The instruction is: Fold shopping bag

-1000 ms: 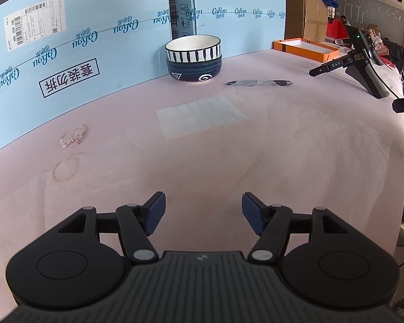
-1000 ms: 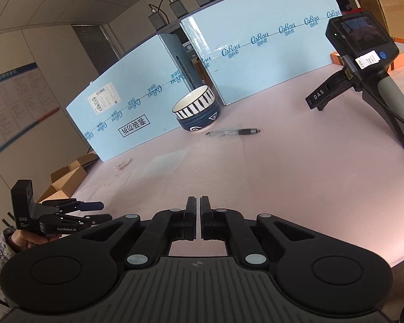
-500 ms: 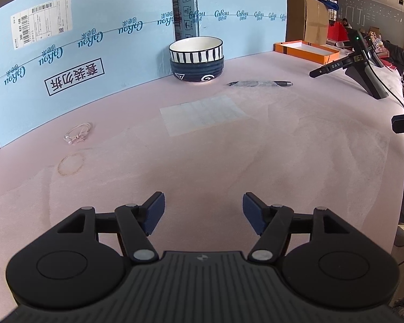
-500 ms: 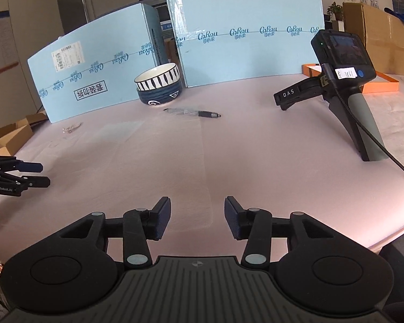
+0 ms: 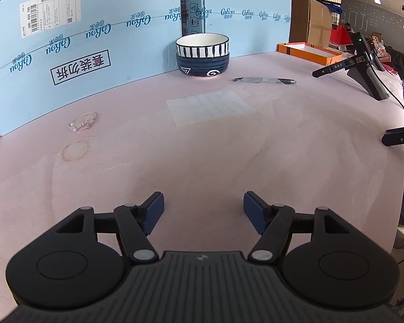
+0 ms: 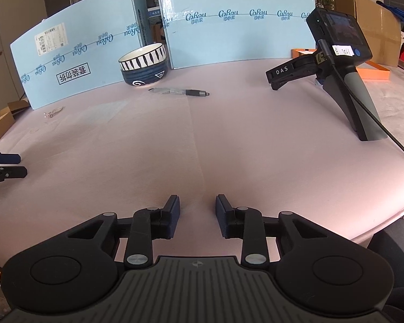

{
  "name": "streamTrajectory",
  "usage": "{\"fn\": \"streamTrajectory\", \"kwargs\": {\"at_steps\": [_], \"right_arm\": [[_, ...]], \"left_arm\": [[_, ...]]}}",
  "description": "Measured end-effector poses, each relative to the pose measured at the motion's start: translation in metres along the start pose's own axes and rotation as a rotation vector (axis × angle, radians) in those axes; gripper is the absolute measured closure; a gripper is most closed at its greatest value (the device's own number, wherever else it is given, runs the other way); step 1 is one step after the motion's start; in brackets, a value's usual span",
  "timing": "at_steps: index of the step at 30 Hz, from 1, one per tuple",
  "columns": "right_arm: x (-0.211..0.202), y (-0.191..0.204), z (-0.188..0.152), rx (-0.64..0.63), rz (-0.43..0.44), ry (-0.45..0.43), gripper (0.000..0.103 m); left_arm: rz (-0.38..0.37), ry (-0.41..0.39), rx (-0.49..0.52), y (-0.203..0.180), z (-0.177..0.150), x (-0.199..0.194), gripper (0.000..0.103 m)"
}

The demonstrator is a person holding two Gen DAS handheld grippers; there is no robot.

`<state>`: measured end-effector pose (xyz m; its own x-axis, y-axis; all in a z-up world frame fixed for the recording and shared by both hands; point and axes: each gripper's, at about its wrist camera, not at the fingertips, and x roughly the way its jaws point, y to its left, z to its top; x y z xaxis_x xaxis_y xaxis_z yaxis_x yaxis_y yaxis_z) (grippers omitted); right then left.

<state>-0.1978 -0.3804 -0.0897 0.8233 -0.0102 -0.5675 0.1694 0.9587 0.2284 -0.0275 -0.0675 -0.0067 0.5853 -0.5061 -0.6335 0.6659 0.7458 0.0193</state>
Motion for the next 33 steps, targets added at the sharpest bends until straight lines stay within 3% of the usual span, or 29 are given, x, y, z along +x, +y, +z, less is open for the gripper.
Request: {"fn": "streamTrajectory", "kwargs": {"at_steps": [6,11,18,26,33], "right_arm": [[-0.001,0.018,-0.002,-0.091,-0.043,-0.029,0.09],[-0.003,0.005,0.0,0.027,0.003,-0.049,0.103],[-0.003,0.005,-0.002,0.152,0.042,-0.122,0.103],[0.001,0.049,0.018,0.195,0.271,-0.249,0.103],[0.031,0.107,0.042,0.182,0.479,-0.284,0.103]], "left_arm": [[-0.002,-0.002,0.01,0.001,-0.004,-0.007,0.038],[0.006,-0.011,-0.006,0.006,-0.011,-0.014,0.038],[0.041,-0.026,-0.012,0.015,-0.015,-0.028,0.038],[0.076,-0.036,-0.078,0.032,-0.032,-0.047,0.037],[0.108,-0.045,-0.156,0.047,-0.053,-0.068,0.037]]}}
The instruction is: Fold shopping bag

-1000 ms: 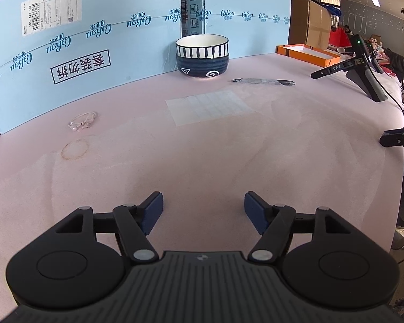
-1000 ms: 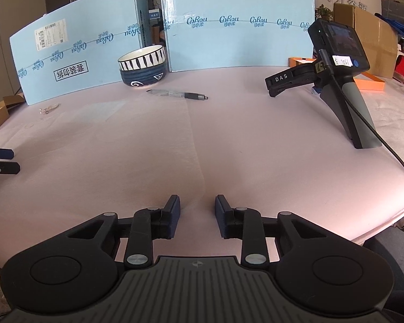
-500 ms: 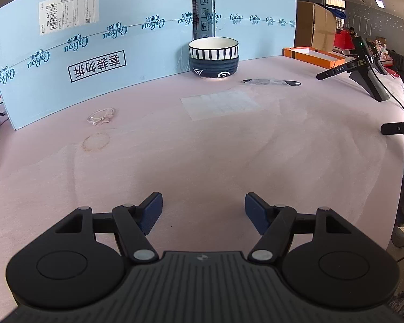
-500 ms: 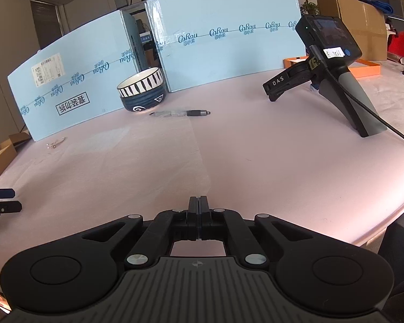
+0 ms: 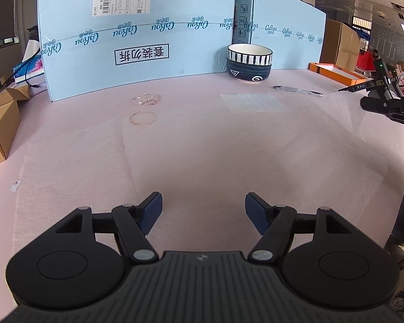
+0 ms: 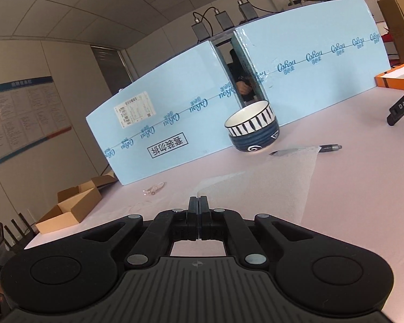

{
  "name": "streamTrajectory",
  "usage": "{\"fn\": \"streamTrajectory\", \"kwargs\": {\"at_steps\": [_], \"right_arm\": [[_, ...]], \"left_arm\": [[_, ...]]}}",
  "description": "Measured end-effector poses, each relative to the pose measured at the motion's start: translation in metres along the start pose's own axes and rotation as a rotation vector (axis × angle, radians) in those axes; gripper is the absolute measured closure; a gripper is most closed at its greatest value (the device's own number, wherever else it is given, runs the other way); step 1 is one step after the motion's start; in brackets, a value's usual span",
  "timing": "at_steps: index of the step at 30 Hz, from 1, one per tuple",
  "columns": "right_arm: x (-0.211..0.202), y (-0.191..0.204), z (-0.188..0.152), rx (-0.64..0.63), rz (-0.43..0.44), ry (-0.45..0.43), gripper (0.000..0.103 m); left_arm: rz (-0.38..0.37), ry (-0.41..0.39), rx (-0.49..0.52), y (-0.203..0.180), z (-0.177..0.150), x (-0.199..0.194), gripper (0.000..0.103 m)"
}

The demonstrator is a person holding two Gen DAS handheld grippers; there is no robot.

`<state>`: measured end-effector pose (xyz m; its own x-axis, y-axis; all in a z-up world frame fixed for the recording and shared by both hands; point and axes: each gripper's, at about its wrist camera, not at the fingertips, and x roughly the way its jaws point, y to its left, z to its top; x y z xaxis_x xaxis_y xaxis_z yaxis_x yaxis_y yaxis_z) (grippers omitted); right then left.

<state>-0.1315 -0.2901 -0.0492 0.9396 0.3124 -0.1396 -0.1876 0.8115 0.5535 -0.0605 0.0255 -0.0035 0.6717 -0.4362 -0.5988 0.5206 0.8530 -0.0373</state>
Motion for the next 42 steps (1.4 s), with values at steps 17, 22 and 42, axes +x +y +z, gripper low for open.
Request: {"fn": "streamTrajectory", "kwargs": {"at_steps": [17,22,42], "right_arm": [[0.092,0.118,-0.022,-0.018,0.369,0.144,0.102],[0.117,0.172,-0.039,-0.07,0.512,0.216,0.101],[0.031,0.1,0.009,-0.059,0.085,-0.022,0.057]], "left_arm": [[0.001,-0.052,-0.071,0.042,-0.037,-0.043,0.037],[0.005,-0.058,-0.077,0.053,-0.049,-0.061,0.037],[-0.118,-0.169,-0.185,0.074,-0.045,-0.086,0.034]]}}
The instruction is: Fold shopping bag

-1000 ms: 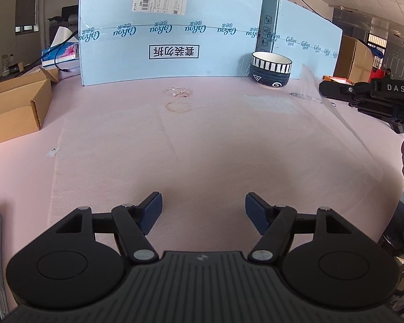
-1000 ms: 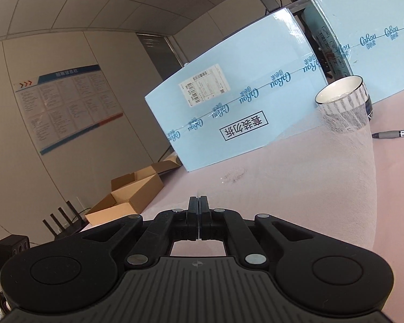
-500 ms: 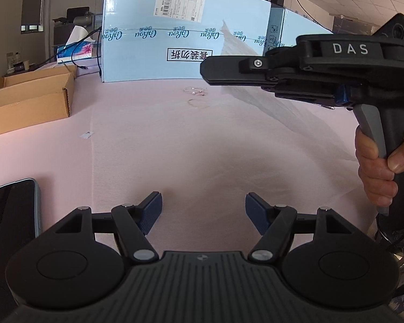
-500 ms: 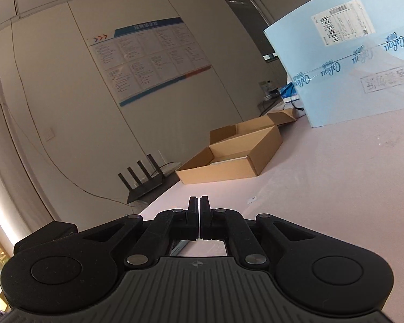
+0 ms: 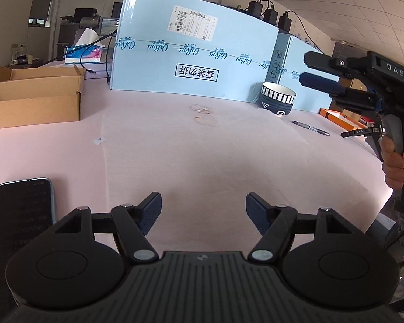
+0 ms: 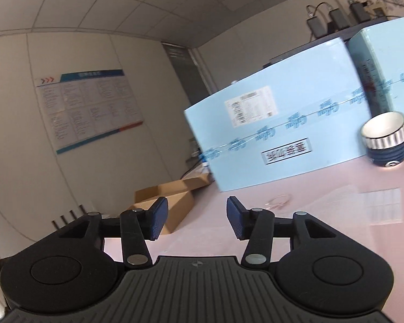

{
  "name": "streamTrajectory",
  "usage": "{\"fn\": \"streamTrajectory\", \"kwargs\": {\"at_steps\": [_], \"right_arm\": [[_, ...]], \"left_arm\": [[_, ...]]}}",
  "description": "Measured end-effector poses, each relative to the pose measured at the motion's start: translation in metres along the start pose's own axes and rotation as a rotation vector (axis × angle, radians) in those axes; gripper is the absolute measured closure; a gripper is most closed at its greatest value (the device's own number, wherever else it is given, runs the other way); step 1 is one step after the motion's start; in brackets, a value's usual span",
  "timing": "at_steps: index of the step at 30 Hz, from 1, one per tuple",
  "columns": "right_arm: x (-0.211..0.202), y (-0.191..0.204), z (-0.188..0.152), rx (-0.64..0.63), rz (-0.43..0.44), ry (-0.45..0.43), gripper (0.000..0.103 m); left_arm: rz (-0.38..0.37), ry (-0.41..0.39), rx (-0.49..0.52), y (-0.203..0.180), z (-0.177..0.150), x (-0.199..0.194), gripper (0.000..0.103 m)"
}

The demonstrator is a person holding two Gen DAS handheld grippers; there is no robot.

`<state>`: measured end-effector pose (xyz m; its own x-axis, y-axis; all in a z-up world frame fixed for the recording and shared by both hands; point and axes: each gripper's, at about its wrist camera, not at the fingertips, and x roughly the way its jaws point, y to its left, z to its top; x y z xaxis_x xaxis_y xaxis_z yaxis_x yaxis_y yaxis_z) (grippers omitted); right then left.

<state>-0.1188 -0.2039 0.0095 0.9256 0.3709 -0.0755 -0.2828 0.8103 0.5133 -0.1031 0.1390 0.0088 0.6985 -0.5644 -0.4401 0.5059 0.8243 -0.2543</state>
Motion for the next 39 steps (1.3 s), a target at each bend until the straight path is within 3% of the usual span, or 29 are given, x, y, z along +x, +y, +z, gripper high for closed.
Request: {"fn": "streamTrajectory", "kwargs": {"at_steps": [3,8,12,19,23,29,35,39], "right_arm": [[-0.013,-0.036,-0.012,0.085,-0.099,0.042,0.057],[-0.017,-0.051,-0.029,0.076,-0.065,0.118,0.057],[0.003,-0.041,-0.037,-0.054,-0.088,0.194,0.06],[0.009,-0.056,-0.041,-0.006,-0.053,0.189,0.059],[0.005,-0.06,-0.043,0.02,-0.051,0.176,0.059],[0.0,-0.065,-0.043,0.05,-0.064,0.158,0.058],[0.0,-0.06,-0.039,0.054,-0.047,0.129,0.053],[0.005,-0.052,-0.036,0.033,-0.023,0.128,0.052]], "left_arm": [[-0.101,0.008,-0.011,-0.017,0.009,0.024,0.032],[-0.155,0.09,0.024,-0.049,0.01,0.065,0.032],[-0.066,0.131,0.038,-0.066,0.005,0.083,0.037],[-0.035,0.147,0.045,-0.076,0.009,0.096,0.058],[-0.025,0.145,0.031,-0.077,0.012,0.1,0.091],[0.022,0.1,0.039,-0.073,0.013,0.095,0.103],[0.047,0.055,0.06,-0.064,0.014,0.083,0.103],[0.122,0.026,0.054,-0.05,0.016,0.066,0.103]]}}
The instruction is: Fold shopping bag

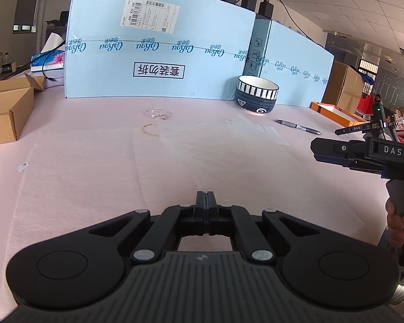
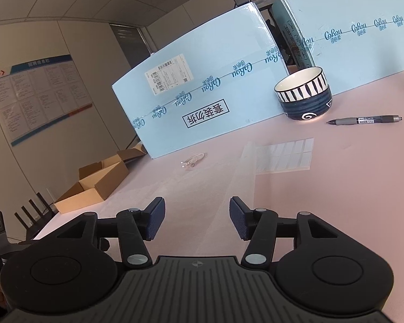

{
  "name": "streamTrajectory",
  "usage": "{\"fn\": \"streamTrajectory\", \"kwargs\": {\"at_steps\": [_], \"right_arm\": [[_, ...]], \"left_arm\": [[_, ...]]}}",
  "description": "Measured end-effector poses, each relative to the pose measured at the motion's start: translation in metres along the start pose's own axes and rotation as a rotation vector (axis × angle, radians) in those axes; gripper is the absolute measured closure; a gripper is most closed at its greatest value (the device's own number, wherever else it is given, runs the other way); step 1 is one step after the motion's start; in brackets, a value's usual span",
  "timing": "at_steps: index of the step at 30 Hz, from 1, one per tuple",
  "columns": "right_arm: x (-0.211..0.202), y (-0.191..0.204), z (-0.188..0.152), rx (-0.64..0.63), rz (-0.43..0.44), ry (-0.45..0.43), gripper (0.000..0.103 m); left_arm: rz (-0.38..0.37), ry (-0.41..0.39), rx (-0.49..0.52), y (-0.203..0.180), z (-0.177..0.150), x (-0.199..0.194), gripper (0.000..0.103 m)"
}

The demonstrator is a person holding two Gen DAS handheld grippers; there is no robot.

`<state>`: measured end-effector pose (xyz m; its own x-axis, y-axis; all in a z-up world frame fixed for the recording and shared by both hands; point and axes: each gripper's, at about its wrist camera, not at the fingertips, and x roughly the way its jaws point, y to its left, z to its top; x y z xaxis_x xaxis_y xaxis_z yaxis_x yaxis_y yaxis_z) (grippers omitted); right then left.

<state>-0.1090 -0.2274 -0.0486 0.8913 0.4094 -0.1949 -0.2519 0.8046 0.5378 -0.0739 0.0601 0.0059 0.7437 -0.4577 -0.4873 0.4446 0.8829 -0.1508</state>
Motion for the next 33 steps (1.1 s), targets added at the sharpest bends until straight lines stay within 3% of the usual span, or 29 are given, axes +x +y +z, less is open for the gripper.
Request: {"fn": "streamTrajectory", "kwargs": {"at_steps": [7,12,25,33], "right_arm": [[0.022,0.019,-0.002,-0.026,0.052,0.031,0.052],[0.035,0.035,-0.006,-0.05,0.085,0.058,0.051],[0.039,0.046,-0.009,-0.073,0.084,0.075,0.041],[0.04,0.05,-0.011,-0.078,0.097,0.081,0.04]], "left_arm": [[0.161,-0.045,-0.038,0.04,-0.003,-0.041,0.103],[0.234,-0.054,-0.057,0.062,-0.008,-0.059,0.103],[0.314,-0.035,-0.084,0.088,-0.023,-0.067,0.103],[0.317,-0.018,-0.097,0.09,-0.029,-0.069,0.103]]}}
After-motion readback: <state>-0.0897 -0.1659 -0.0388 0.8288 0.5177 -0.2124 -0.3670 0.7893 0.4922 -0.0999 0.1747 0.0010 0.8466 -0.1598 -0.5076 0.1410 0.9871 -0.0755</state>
